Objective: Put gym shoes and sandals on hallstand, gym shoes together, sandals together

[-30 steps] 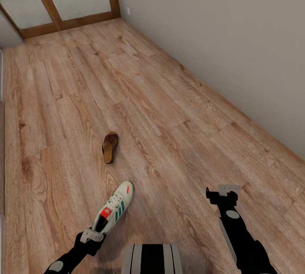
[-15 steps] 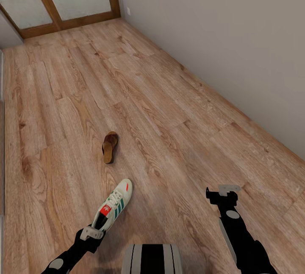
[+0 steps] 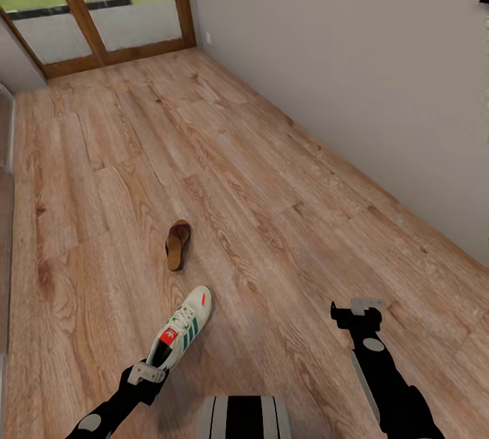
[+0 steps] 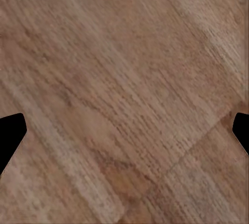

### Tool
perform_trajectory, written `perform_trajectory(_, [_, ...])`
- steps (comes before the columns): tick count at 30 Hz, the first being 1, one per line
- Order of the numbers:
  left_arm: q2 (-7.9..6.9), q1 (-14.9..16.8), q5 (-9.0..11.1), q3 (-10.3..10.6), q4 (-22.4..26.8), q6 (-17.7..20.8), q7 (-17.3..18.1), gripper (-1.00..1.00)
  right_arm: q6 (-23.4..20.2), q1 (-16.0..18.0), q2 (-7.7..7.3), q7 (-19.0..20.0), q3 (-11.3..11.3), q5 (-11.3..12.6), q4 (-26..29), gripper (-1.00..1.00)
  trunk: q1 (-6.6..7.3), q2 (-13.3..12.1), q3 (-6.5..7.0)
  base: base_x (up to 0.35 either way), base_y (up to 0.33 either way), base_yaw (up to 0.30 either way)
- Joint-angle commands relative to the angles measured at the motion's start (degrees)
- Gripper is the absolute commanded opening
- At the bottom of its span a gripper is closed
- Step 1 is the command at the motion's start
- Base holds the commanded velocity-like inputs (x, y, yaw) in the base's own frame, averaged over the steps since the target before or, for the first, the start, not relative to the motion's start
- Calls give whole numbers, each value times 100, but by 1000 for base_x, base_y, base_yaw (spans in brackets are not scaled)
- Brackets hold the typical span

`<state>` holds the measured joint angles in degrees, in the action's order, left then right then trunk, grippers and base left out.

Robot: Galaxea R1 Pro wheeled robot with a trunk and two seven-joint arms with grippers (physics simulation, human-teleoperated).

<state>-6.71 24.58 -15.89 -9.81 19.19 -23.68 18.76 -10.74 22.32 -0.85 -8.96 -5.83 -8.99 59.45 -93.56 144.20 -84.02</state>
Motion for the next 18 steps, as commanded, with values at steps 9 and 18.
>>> perform_trajectory(9, [-3,3,-31,-59,-3,-16,24,-100,-40,1,2,-15,3,-58,10,100,24,-11,197,0,0,0])
perform_trajectory(18, [-42,3,467,-63,-3,-23,23,-100,117,1,-16,-32,-9,-66,67,100,47,-23,397,0,0,0])
